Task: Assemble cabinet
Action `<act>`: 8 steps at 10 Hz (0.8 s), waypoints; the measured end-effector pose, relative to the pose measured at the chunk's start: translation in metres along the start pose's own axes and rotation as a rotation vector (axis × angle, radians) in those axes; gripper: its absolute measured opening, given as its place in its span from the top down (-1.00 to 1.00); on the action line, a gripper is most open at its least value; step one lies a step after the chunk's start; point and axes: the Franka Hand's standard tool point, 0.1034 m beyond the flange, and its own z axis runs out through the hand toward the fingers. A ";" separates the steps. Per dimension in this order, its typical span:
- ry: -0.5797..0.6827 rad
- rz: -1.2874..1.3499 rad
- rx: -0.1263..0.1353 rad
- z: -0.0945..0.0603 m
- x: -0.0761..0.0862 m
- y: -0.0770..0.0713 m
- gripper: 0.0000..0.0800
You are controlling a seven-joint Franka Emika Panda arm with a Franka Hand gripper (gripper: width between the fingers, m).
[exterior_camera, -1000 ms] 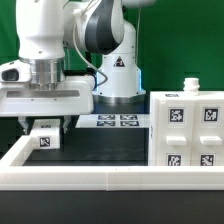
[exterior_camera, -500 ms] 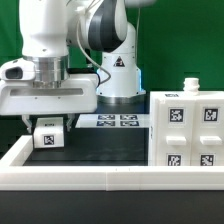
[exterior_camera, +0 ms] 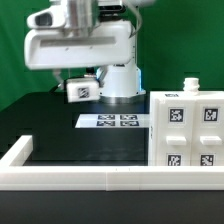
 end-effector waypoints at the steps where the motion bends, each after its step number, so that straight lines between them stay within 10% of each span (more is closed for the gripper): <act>1: -0.006 0.034 -0.002 -0.015 0.008 -0.018 -0.41; 5: -0.001 0.142 -0.036 -0.053 0.063 -0.085 -0.41; 8: 0.023 0.210 -0.058 -0.059 0.141 -0.125 -0.41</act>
Offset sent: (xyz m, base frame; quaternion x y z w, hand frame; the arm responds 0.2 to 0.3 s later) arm 0.0395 0.0567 0.0317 -0.0314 -0.0120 0.0417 0.9986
